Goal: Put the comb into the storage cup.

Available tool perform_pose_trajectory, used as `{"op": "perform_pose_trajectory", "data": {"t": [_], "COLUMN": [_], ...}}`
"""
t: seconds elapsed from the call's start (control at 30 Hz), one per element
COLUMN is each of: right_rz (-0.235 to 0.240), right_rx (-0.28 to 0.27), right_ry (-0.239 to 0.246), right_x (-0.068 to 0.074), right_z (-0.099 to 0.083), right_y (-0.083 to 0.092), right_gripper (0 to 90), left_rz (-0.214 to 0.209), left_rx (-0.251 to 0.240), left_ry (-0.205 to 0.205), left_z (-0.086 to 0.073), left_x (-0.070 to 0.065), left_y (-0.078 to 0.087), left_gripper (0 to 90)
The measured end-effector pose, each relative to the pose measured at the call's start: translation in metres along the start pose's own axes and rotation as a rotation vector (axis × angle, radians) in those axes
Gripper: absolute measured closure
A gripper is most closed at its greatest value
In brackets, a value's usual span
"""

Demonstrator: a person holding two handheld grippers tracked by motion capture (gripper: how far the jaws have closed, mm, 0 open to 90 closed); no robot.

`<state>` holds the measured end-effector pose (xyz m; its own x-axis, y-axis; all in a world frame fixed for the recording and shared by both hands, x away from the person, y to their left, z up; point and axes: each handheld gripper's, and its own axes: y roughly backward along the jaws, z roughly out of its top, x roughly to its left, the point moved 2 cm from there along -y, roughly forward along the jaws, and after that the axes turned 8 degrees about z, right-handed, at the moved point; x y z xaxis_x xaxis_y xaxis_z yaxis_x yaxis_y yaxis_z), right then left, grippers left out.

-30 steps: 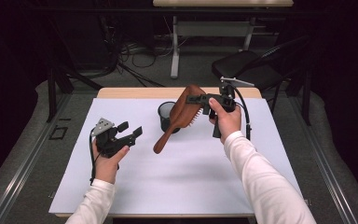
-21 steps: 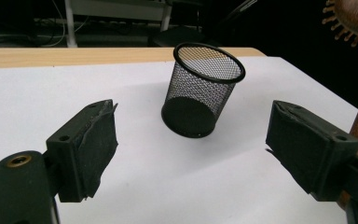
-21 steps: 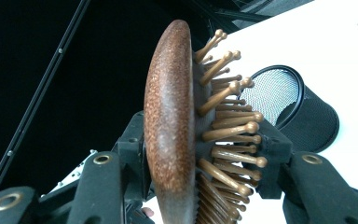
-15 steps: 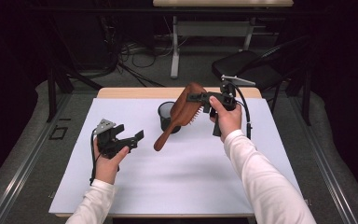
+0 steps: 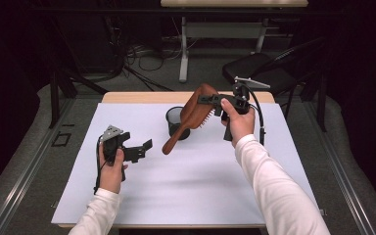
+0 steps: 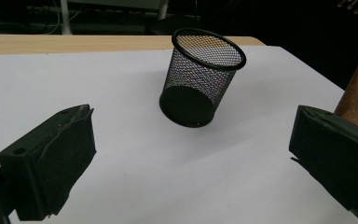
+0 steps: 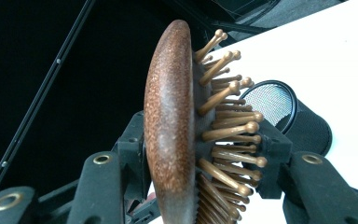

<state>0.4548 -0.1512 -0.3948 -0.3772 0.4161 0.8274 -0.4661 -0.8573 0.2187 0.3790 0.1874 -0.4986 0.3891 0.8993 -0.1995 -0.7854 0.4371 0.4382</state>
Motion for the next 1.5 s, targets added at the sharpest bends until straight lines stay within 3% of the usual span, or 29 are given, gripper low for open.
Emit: {"op": "perform_pose_trajectory", "data": {"t": [0.4,0.83,1.5], "right_rz": [-0.018,-0.031,-0.084], "right_rx": [-0.033,-0.063,-0.110], "right_ry": [-0.008,0.007,0.004], "right_x": [-0.003,0.004,0.005], "right_z": [0.005,0.014,0.030], "right_y": [-0.001,-0.004,-0.008], "right_gripper": [48.7,48.7,48.7], "left_rz": [-0.001,0.004,0.003], "left_rx": [0.003,0.009,0.020], "left_ry": [-0.001,0.005,0.004], "left_z": [0.001,-0.001,-0.002], "left_x": [0.001,0.003,0.003], "left_y": [0.003,0.005,0.004], "left_gripper": [0.4,0.4,0.4]}}
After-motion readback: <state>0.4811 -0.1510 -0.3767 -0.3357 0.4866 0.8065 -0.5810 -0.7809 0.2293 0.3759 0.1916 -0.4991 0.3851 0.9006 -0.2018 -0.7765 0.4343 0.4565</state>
